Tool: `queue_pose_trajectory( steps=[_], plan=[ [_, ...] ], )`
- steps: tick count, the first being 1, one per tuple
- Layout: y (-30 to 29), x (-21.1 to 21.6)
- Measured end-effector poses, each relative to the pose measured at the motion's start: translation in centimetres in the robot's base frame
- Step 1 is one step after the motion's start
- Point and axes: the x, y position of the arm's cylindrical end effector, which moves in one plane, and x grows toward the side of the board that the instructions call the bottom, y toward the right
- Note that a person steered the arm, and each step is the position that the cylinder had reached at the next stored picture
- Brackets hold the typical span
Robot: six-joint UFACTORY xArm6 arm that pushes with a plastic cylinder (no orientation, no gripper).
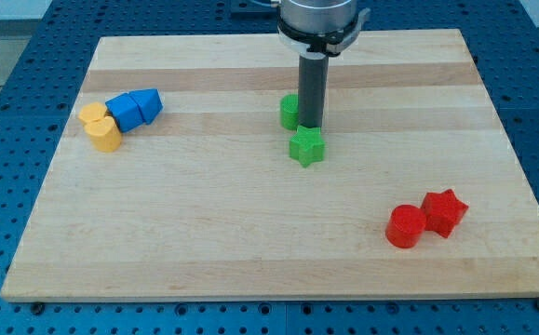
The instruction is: Push green blocks towards top
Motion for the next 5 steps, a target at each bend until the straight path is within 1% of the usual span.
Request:
queue_pose_trajectory(
  steps=[1, 2, 3, 4, 5],
  plan=[
    [4.5, 1.1],
    [9.3, 3.5],
    [4.5, 7.4],
    [2.6, 7.3],
    [0.8, 6.1]
  ],
)
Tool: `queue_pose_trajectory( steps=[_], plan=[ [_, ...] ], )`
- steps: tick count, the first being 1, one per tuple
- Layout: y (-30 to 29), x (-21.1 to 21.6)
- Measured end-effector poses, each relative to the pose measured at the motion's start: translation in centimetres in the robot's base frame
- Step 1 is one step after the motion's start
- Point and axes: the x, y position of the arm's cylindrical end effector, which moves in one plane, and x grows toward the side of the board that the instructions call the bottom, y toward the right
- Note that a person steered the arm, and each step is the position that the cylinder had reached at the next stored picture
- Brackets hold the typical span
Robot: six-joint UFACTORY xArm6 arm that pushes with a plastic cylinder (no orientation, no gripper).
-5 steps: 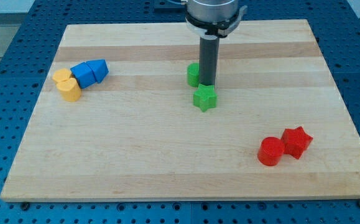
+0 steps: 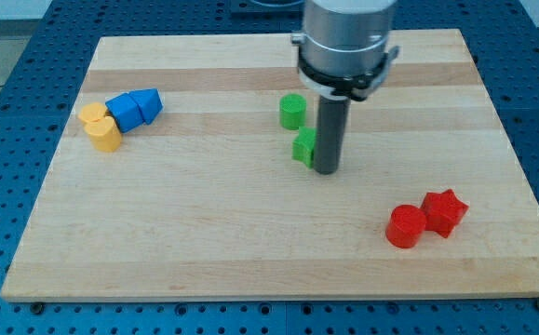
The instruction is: Push green blocks towards top
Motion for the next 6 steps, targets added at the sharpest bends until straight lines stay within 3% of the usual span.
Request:
queue_pose_trajectory(
  steps=[2, 6],
  plan=[
    [-2.0, -2.4],
    [-5.8, -15.5]
  ],
)
